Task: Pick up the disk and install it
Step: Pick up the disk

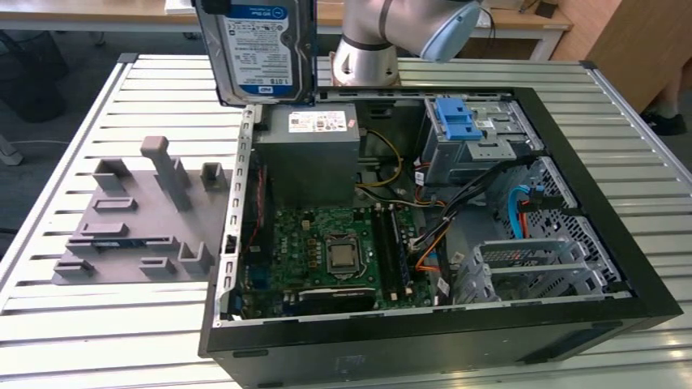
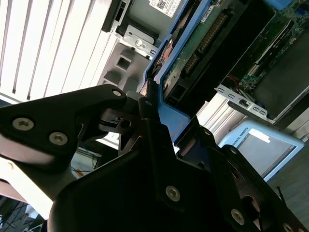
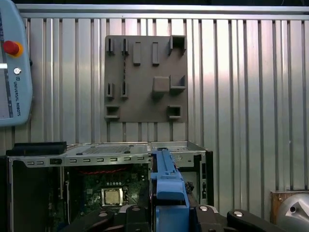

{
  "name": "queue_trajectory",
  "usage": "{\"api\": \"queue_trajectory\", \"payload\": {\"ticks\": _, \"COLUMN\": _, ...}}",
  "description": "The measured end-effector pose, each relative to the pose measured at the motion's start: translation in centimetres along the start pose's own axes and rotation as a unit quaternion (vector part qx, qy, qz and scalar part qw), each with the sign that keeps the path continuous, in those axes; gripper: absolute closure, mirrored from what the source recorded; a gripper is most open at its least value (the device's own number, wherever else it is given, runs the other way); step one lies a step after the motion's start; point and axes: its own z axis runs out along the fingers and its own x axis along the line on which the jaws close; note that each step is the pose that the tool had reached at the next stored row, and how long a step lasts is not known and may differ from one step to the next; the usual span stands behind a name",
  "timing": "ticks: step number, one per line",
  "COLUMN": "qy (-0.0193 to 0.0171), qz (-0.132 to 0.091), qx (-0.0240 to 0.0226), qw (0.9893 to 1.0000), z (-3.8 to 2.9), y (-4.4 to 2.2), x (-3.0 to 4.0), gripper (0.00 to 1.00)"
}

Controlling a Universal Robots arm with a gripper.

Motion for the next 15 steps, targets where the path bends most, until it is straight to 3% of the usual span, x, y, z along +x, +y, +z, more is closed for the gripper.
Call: {"api": "queue_trajectory", "payload": {"ticks": 15, "qy": 0.0, "qz": 0.0, "qx": 0.0, "qw": 1.0, "z": -0.08, "y": -2.04, "x": 1.17, "gripper": 0.64}}
